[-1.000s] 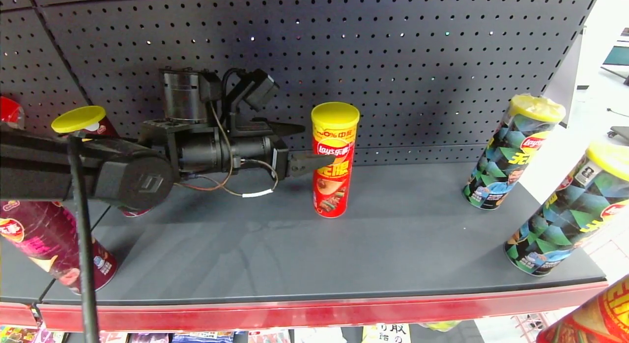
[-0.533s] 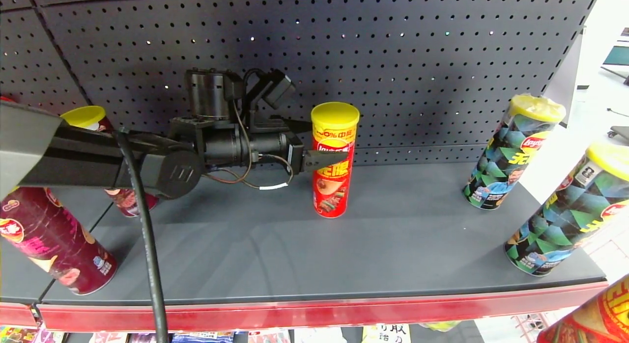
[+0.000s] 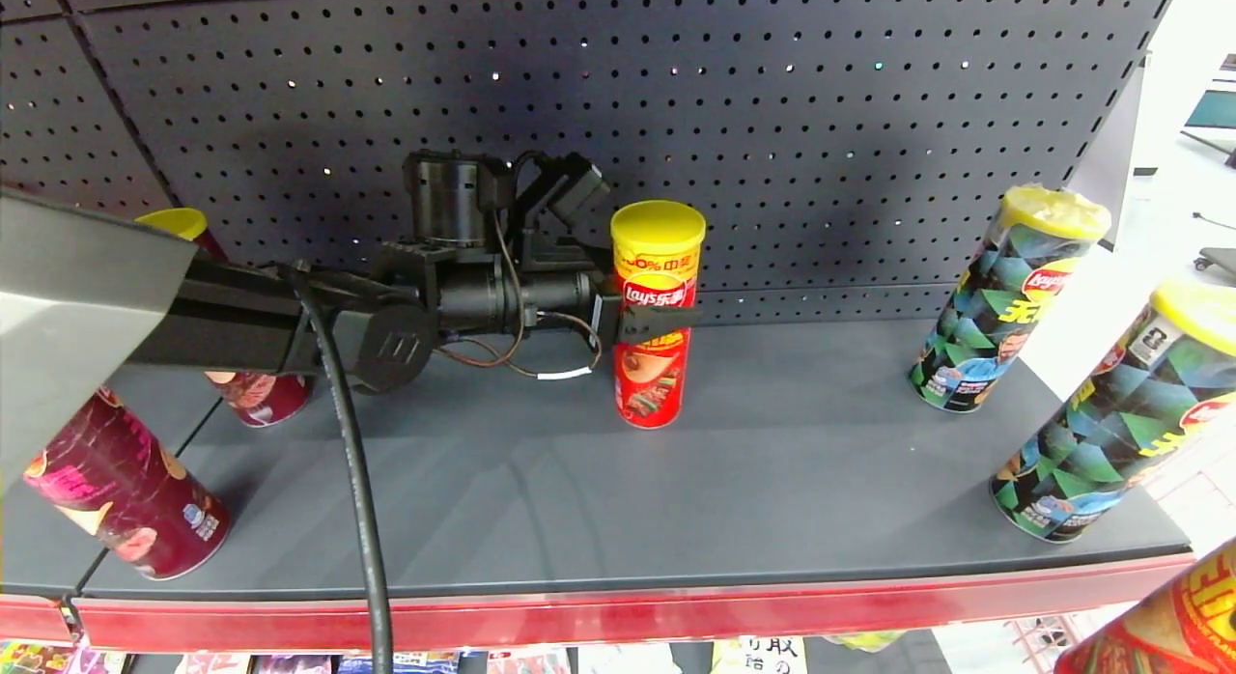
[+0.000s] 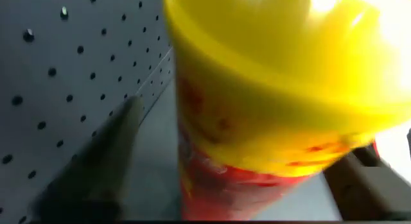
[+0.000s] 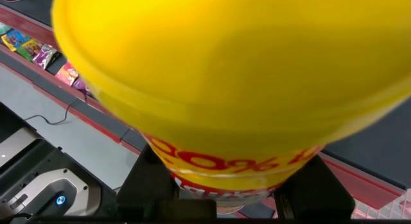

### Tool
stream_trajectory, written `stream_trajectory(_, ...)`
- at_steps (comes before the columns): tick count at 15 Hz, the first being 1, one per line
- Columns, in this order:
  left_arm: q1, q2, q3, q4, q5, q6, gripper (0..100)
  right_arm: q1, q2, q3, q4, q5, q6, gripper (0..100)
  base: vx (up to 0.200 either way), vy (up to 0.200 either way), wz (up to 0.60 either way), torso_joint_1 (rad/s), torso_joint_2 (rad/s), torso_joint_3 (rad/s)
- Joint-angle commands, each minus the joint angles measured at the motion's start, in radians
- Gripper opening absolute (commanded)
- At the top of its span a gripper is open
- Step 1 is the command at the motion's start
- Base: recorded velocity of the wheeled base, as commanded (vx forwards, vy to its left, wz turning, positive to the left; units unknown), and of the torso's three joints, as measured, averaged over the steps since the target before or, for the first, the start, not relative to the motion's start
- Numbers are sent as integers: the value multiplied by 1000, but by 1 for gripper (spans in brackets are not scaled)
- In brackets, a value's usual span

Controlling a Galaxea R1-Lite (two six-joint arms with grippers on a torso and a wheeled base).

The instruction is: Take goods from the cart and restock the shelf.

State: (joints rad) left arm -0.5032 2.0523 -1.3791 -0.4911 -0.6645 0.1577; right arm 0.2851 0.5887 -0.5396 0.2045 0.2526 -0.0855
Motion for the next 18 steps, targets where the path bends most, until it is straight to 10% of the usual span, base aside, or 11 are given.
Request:
stream_trajectory(1,2,11,-1,2,-1,-1,0,-1,2,1,1,1,0,0,0,0,0,0,0,0)
stream_trajectory(18,-48,-518,631,-4,141,-33,0,0,11,3,-2,5,3,0,0,0,0,0,0,0)
